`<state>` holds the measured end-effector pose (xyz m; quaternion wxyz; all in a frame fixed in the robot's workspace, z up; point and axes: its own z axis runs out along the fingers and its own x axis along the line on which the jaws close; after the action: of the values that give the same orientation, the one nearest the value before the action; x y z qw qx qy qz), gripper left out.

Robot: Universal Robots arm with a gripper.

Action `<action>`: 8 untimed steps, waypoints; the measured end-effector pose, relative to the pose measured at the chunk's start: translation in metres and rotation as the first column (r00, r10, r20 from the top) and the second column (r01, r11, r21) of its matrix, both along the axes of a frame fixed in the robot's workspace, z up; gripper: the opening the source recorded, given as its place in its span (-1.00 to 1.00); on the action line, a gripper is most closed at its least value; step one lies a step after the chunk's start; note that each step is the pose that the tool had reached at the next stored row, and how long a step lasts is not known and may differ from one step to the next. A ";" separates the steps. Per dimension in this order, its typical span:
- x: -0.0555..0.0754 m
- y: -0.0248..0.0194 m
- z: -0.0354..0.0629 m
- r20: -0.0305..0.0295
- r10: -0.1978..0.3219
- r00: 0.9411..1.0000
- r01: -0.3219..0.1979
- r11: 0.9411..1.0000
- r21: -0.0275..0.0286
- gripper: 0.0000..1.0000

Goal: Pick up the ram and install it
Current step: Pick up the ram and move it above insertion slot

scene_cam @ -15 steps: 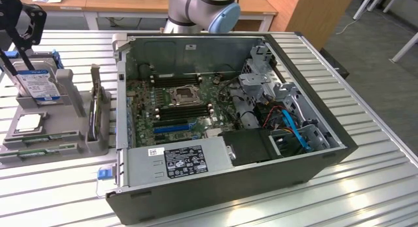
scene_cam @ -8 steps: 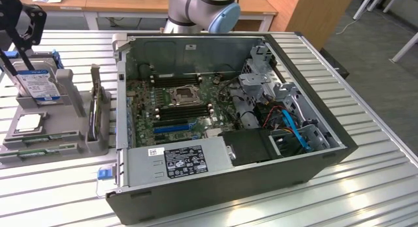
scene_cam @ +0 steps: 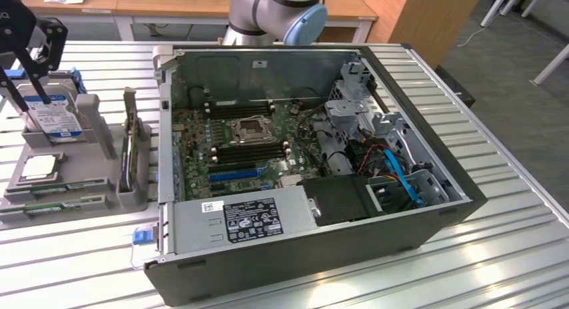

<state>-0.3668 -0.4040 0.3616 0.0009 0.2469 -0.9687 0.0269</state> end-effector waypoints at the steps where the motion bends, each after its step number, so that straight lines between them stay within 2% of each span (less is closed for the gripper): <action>1: 0.000 0.0000 -0.0019 0.000 0.000 1.000 0.000 1.000 0.000 -0.40; 8: 0.000 0.0000 -0.0147 0.000 0.000 1.000 0.000 1.000 0.000 -0.40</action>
<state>-0.3668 -0.4040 0.3469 0.0009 0.2469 -0.9687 0.0268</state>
